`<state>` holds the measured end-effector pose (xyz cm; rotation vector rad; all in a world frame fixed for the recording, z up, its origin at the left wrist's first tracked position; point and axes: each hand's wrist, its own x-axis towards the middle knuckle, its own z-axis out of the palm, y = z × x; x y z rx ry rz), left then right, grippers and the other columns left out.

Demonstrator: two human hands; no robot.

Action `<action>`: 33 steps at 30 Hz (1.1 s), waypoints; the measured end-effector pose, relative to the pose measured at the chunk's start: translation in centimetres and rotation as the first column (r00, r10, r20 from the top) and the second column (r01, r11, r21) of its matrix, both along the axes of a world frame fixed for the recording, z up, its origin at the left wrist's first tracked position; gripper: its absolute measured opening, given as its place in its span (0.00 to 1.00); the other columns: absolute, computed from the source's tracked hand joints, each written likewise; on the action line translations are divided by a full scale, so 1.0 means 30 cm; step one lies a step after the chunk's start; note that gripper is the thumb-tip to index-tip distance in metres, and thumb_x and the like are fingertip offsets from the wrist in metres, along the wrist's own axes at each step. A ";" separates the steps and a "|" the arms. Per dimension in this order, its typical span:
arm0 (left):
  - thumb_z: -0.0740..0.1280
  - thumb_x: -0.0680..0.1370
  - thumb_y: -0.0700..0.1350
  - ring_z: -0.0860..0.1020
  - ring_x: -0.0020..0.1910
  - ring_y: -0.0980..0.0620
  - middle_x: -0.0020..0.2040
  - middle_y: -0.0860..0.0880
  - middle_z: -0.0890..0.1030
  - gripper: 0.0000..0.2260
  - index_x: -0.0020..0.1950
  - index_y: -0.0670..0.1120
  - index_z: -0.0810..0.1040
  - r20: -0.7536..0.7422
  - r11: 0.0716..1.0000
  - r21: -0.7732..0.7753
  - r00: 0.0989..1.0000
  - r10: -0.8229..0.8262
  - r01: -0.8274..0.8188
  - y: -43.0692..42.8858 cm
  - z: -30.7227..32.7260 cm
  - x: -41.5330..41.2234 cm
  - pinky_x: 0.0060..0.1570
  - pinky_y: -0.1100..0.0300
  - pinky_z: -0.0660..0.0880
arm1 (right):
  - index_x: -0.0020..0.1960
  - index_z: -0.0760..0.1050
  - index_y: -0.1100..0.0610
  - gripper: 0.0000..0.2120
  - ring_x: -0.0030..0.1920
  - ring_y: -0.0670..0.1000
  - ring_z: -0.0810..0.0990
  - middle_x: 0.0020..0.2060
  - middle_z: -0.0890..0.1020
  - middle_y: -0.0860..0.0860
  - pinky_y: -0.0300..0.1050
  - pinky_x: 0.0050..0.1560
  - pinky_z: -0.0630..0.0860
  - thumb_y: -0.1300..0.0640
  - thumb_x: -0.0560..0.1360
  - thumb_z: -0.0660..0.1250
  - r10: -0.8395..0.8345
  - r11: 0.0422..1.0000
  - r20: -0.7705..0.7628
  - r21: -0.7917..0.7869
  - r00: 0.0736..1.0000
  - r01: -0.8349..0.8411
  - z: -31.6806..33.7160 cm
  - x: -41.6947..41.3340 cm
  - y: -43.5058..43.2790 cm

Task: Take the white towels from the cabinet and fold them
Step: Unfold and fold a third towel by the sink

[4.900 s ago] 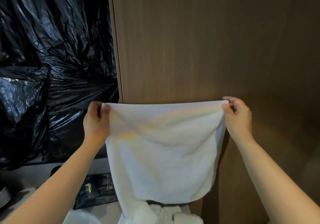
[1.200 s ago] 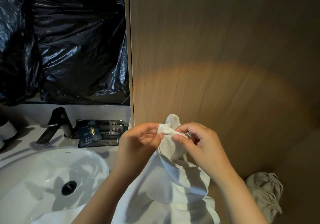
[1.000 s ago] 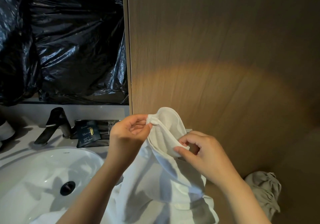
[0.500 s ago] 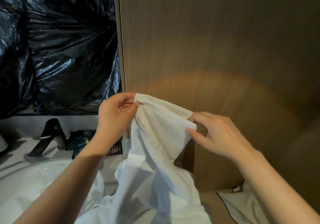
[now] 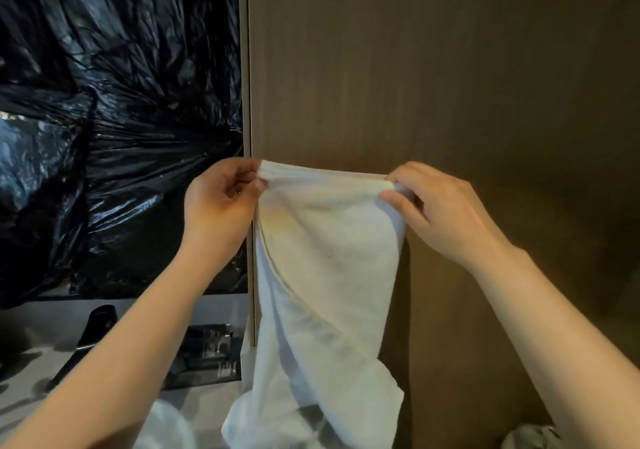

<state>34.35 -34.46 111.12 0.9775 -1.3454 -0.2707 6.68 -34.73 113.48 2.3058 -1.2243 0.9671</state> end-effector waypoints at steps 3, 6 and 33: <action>0.69 0.76 0.37 0.80 0.43 0.63 0.45 0.56 0.81 0.10 0.53 0.50 0.79 -0.029 1.000 -0.011 0.999 -0.017 0.017 -0.012 0.039 -0.003 0.45 0.75 0.74 | 0.52 0.75 0.47 0.16 0.41 0.41 0.75 0.46 0.76 0.42 0.31 0.40 0.72 0.39 0.78 0.55 -0.015 0.999 -0.039 -0.041 0.999 0.013 0.033 0.000 -0.007; 0.69 0.76 0.38 0.80 0.43 0.65 0.45 0.57 0.82 0.10 0.54 0.50 0.79 -0.011 1.000 -0.002 1.000 -0.020 0.020 -0.021 0.051 -0.002 0.45 0.75 0.74 | 0.51 0.75 0.48 0.12 0.42 0.44 0.78 0.45 0.77 0.43 0.37 0.38 0.78 0.43 0.79 0.57 -0.013 0.998 -0.062 -0.058 0.998 0.010 0.046 -0.005 -0.006; 0.75 0.70 0.36 0.83 0.38 0.51 0.39 0.47 0.84 0.08 0.44 0.42 0.78 -0.129 0.952 0.006 0.944 -0.303 0.307 0.114 0.018 -0.169 0.39 0.64 0.80 | 0.54 0.76 0.43 0.09 0.52 0.39 0.75 0.48 0.77 0.37 0.33 0.49 0.73 0.42 0.78 0.63 0.060 0.973 0.493 0.164 0.868 -0.160 -0.100 0.182 0.084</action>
